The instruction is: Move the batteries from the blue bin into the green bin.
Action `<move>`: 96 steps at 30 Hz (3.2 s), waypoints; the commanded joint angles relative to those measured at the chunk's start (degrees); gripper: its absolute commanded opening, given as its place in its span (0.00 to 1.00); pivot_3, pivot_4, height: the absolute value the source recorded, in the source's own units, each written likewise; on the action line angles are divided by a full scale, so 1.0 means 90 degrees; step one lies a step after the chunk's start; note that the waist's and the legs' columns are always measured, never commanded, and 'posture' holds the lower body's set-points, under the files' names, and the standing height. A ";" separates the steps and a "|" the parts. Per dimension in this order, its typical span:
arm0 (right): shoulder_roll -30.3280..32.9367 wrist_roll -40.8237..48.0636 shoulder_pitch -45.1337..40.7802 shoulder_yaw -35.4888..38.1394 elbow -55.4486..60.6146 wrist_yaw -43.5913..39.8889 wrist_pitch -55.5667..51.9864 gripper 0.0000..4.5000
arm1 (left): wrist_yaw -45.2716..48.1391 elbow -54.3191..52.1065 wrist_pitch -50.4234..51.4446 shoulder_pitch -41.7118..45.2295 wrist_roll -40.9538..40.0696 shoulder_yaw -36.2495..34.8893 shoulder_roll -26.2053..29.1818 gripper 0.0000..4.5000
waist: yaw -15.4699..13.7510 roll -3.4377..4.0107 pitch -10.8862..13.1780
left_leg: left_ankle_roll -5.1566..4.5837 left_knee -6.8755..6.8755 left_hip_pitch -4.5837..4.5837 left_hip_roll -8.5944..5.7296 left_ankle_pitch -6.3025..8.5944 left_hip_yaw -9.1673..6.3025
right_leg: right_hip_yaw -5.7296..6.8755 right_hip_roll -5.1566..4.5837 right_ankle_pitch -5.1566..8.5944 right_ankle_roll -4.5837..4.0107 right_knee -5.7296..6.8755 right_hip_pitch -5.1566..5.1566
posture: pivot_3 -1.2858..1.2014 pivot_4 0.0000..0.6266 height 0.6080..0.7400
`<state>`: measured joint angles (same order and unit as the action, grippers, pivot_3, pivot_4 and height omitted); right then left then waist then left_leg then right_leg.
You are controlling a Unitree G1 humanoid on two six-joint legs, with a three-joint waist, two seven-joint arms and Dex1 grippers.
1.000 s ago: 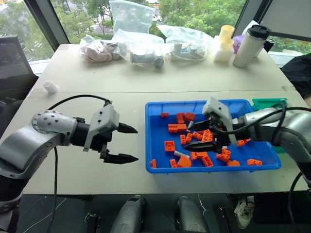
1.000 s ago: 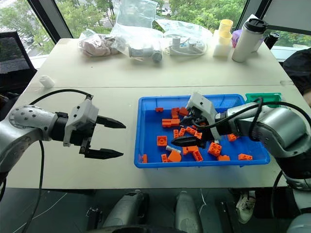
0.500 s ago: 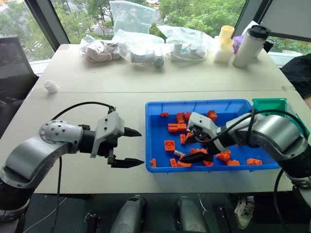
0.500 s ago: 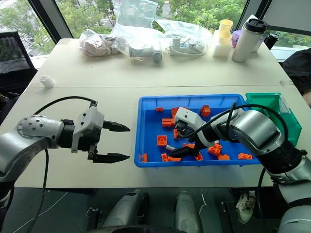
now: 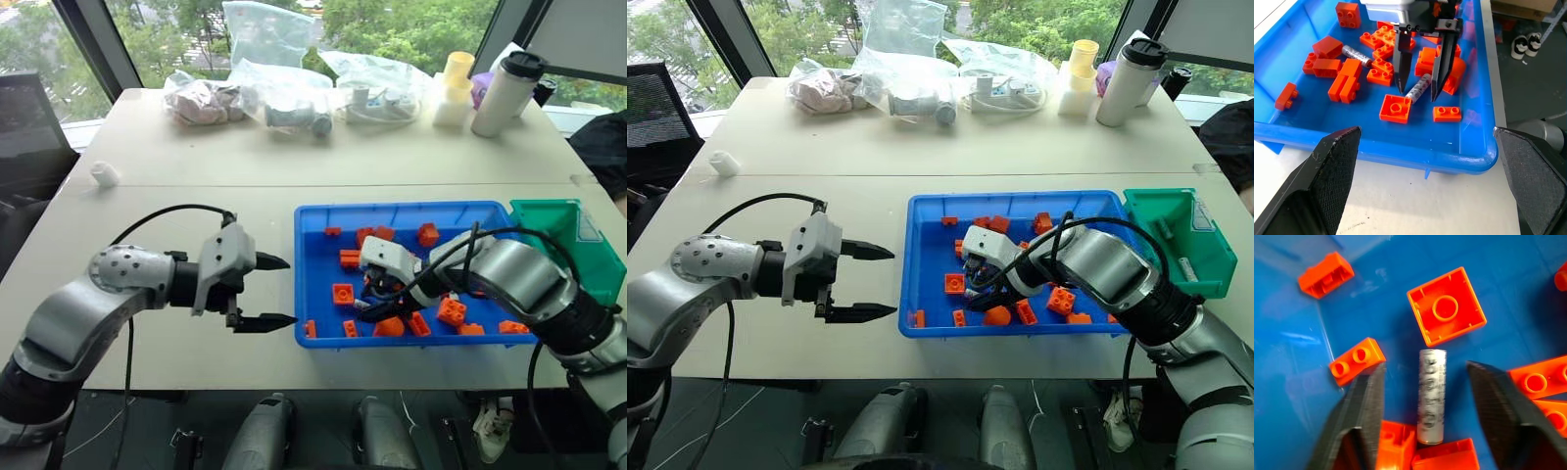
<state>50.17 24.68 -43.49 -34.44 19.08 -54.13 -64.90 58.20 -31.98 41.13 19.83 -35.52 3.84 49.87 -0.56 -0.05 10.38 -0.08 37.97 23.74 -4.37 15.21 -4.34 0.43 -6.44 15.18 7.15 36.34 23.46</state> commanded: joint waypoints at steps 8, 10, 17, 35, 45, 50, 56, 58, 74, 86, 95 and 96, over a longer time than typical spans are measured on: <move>-0.0145 0.0047 -0.0087 0.0877 0.0312 -0.0127 -0.0084 0.00 | -0.0081 -0.0091 -0.0063 0.0087 0.0003 -0.0032 -0.0057 1.00 | 0.0002 0.0000 0.0000 | 0.0002 0.0000 -0.0001 0.0001 -0.0001 0.0000 | -0.0001 0.0001 0.0000 0.0000 0.0003 0.0001 | 0.52 0.24 1.00; -0.0181 0.0359 -0.0119 0.1513 0.0253 -0.0129 -0.0333 0.00 | -0.0104 -0.0060 -0.0062 0.0100 -0.0044 -0.0074 -0.0106 1.00 | -0.0007 0.0000 0.0000 | 0.0002 0.0000 0.0000 0.0000 -0.0001 0.0000 | -0.0001 0.0001 0.0000 0.0000 0.0003 0.0001 | 0.52 0.24 1.00; -0.0419 0.0715 0.0126 0.5182 -0.0201 0.1083 -0.0928 0.00 | -0.0581 0.1044 -0.0369 0.1078 0.0159 0.0124 -0.1367 1.00 | -0.0081 -0.0005 -0.0002 | 0.0003 0.0007 0.0000 -0.0011 -0.0002 -0.0004 | 0.0000 0.0000 -0.0006 0.0009 0.0003 -0.0007 | 0.52 0.24 1.00; 0.0004 -0.0520 0.2412 0.7749 -0.0716 0.3249 0.0014 0.00 | 0.0528 0.3337 -0.2066 0.2760 0.1703 0.1451 -0.2644 1.00 | 0.0047 0.0005 -0.0009 | -0.0020 0.0006 -0.0033 0.0002 0.0007 0.0060 | -0.0034 0.0010 -0.0009 0.0018 0.0043 -0.0003 | 0.52 0.24 1.00; 0.0085 -0.0683 0.2170 0.7362 -0.1704 0.3550 0.0500 0.25 | 0.0554 0.3290 -0.2132 0.2609 0.1981 0.1396 -0.2658 1.00 | 0.0029 0.0005 -0.0009 | -0.0016 0.0009 -0.0034 0.0002 0.0004 0.0063 | -0.0038 0.0010 -0.0009 0.0019 0.0046 -0.0003 | 0.52 0.24 1.00; 0.0102 -0.0677 0.2107 0.7242 -0.1840 0.3572 0.0683 0.74 | 0.0531 0.3138 -0.2040 0.2542 0.1952 0.1329 -0.2631 1.00 | 0.0028 0.0005 -0.0009 | -0.0010 0.0009 -0.0034 0.0002 0.0001 0.0064 | -0.0038 0.0010 -0.0009 0.0019 0.0047 -0.0003 | 0.52 0.24 1.00; 0.0099 -0.0337 0.1896 0.7014 -0.1376 0.3187 0.0844 0.99 | 0.0597 0.2798 -0.1853 0.2401 0.1850 0.1219 -0.2398 1.00 | 0.0039 0.0007 -0.0009 | -0.0010 0.0009 -0.0034 0.0002 0.0001 0.0064 | -0.0038 0.0010 -0.0008 0.0019 0.0047 -0.0002 | 0.52 0.24 1.00; 0.0140 -0.0145 0.1980 0.6690 -0.0927 0.2790 0.0907 0.99 | 0.0662 0.2624 -0.1744 0.2306 0.1796 0.1177 -0.2230 1.00 | 0.0072 0.0007 -0.0009 | -0.0010 0.0009 -0.0035 0.0006 0.0001 0.0064 | -0.0039 0.0014 -0.0008 0.0019 0.0048 0.0000 | 0.52 0.24 1.00; 0.0013 -0.0021 0.2052 0.3604 -0.0301 0.0819 0.2083 0.99 | 0.0682 0.1628 -0.1067 0.1643 0.1524 0.0747 -0.1138 1.00 | 0.0116 0.0001 -0.0004 | -0.0023 0.0012 -0.0035 0.0018 0.0009 0.0059 | -0.0042 0.0027 -0.0007 0.0018 0.0041 -0.0004 | 0.52 0.24 1.00; -0.0696 -0.0762 0.1275 0.2645 -0.1580 0.0464 0.2721 0.99 | 0.0382 0.1373 -0.0822 0.1498 0.1390 0.0652 -0.1123 1.00 | 0.0113 0.0001 -0.0004 | -0.0002 0.0012 -0.0034 0.0019 -0.0002 0.0059 | -0.0044 0.0028 -0.0007 0.0018 0.0049 0.0003 | 0.52 0.24 1.00; -0.1051 -0.1287 0.0966 0.2270 -0.2253 0.0408 0.2853 0.99 | 0.0264 0.1328 -0.0808 0.1449 0.1403 0.0675 -0.1115 1.00 | 0.0137 0.0001 -0.0004 | 0.0002 0.0011 -0.0034 0.0019 -0.0004 0.0059 | -0.0045 0.0029 -0.0007 0.0018 0.0059 0.0012 | 0.52 0.24 1.00; -0.1076 -0.1324 0.0959 0.2240 -0.2287 0.0397 0.2840 0.99 | 0.0259 0.1329 -0.0811 0.1449 0.1404 0.0675 -0.1114 1.00 | 0.0136 0.0001 -0.0004 | 0.0002 0.0011 -0.0034 0.0019 -0.0004 0.0059 | -0.0045 0.0029 -0.0007 0.0018 0.0062 0.0012 | 0.52 0.24 1.00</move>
<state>40.87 13.65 -33.61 -14.30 -1.61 -50.14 -39.62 60.83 -18.35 34.41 32.26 -22.54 11.44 39.45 0.66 -0.04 10.35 -0.06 38.07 23.44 -4.20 15.17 -3.81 0.03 -6.18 15.12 7.30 36.89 23.58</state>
